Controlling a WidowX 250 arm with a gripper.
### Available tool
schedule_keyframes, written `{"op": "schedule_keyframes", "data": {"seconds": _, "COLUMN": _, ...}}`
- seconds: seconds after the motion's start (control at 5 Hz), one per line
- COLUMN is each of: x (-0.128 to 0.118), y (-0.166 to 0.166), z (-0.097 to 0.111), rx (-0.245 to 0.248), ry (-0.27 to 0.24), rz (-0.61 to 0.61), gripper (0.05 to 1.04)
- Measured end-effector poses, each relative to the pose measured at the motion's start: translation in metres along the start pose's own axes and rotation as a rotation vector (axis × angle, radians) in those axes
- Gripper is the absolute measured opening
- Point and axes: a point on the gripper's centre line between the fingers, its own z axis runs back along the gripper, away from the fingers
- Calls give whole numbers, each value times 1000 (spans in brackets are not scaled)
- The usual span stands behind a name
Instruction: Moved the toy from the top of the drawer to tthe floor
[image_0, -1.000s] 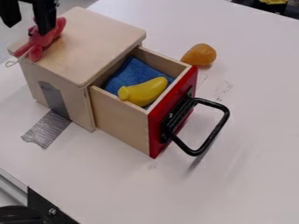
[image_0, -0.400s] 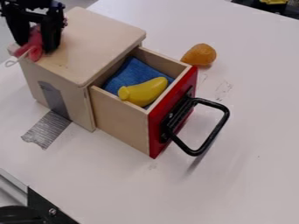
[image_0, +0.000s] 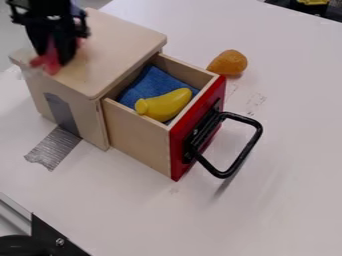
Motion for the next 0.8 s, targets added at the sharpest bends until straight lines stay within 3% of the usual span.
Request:
{"op": "schedule_keyframes", "data": {"seconds": 0.2, "x": -35, "y": -29, "z": -1, "rx": -1, "ry": -13, "rz": -61, "gripper": 368}}
{"op": "schedule_keyframes", "data": {"seconds": 0.4, "x": -65, "y": -39, "z": -14, "rx": -12, "ry": 31, "rz": -75, "gripper": 368}}
{"op": "schedule_keyframes", "data": {"seconds": 0.8, "x": -93, "y": -46, "z": -14, "rx": -36, "ry": 14, "rz": -94, "gripper": 368}}
